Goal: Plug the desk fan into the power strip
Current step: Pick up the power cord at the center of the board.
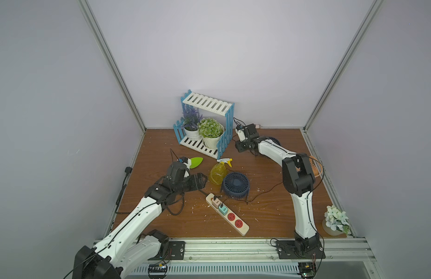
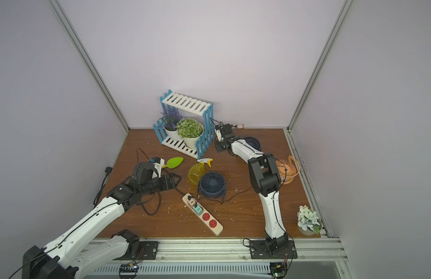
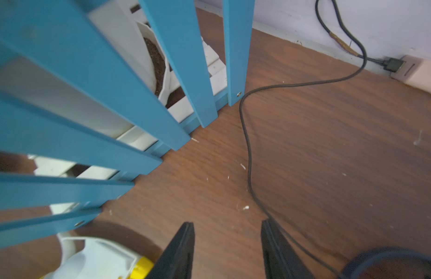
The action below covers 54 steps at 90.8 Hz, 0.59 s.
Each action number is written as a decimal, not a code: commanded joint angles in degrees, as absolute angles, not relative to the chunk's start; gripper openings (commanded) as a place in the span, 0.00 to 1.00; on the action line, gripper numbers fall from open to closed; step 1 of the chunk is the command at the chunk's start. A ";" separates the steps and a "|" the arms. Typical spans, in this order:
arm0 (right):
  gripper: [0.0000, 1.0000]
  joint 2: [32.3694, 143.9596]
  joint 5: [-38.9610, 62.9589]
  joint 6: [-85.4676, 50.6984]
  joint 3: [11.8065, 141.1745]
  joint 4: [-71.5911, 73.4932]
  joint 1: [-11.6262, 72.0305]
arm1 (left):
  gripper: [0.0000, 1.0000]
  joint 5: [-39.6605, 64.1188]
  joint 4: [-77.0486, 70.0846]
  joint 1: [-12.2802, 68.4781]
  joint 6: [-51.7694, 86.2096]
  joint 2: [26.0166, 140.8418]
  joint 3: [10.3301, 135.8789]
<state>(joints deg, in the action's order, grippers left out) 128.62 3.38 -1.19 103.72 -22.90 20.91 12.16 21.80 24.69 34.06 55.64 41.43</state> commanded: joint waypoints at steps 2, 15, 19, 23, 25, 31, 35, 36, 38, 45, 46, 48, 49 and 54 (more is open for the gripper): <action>0.44 132.47 4.39 0.71 108.95 -25.87 20.23 | 0.87 10.97 21.34 24.17 34.56 54.63 40.86; 0.41 137.79 4.73 0.37 114.66 -27.98 19.39 | 0.87 10.91 21.46 24.17 35.11 54.42 40.86; 0.40 139.26 4.70 0.37 116.33 -28.96 19.34 | 0.87 10.88 21.45 24.19 35.42 54.37 40.78; 0.39 140.59 4.56 0.42 118.23 -29.84 19.11 | 0.87 10.77 21.49 24.17 35.57 54.24 40.64; 0.39 141.41 4.30 0.48 119.10 -30.33 19.08 | 0.87 10.65 21.46 24.17 35.76 54.19 40.61; 0.38 143.59 3.50 0.59 121.97 -31.80 18.92 | 0.88 10.63 21.46 24.17 35.99 54.10 40.38; 0.37 145.22 3.13 0.36 124.62 -33.86 18.68 | 0.88 10.65 21.45 24.21 36.15 54.06 40.26; 0.37 145.65 3.19 0.27 125.50 -34.29 18.61 | 0.87 10.64 21.45 24.19 36.23 54.05 40.30; 0.36 146.45 3.30 0.22 127.05 -35.27 18.50 | 0.88 10.64 21.45 24.18 36.28 54.05 40.22; 0.35 149.00 3.12 0.29 132.15 -38.49 18.27 | 0.88 10.47 21.40 24.17 36.43 54.03 40.04; 0.35 149.47 3.10 0.36 132.87 -38.93 18.23 | 0.88 10.47 21.38 24.17 36.45 53.95 39.97; 0.33 150.22 3.13 0.49 134.34 -40.01 18.20 | 0.88 10.42 21.36 24.17 36.56 53.90 39.88; 0.33 150.65 3.14 0.51 135.02 -40.48 18.20 | 0.88 10.39 21.32 24.17 36.56 53.89 39.85; 0.22 152.36 3.44 0.78 138.01 -42.55 18.20 | 0.88 10.33 20.98 24.17 36.86 53.88 39.60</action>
